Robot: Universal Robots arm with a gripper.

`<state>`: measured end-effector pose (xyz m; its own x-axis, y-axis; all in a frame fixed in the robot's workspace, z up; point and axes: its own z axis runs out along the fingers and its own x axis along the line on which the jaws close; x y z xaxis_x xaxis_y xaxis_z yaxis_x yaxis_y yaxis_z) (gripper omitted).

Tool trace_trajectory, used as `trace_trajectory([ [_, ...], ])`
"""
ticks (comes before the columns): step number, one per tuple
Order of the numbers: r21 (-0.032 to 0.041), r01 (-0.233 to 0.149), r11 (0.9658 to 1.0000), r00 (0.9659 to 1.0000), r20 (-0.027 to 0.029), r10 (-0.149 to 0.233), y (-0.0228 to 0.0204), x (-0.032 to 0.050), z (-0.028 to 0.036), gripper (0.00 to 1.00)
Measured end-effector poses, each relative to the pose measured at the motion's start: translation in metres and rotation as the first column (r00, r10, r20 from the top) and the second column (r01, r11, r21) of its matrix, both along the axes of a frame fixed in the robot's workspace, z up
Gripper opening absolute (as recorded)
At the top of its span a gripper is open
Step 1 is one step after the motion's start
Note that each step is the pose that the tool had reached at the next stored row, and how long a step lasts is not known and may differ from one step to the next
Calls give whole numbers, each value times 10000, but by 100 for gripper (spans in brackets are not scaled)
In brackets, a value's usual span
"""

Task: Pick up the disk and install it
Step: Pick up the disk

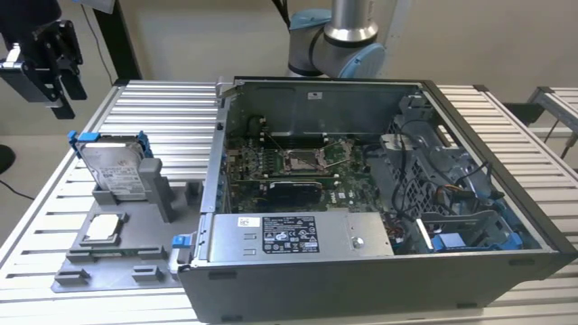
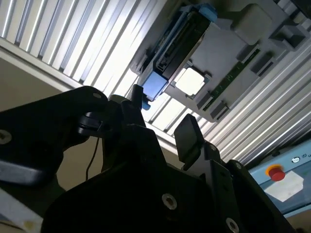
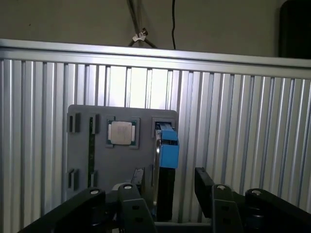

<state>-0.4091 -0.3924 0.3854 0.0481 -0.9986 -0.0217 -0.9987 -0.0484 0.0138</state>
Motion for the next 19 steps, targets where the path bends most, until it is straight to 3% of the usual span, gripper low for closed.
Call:
trace_trajectory([
  [3, -1, -2, 10000, 10000, -1, 2, 1, 1, -26, 100],
  [19, 17, -1, 10000, 10000, 1, 1, 6, 0, -317, 100],
])
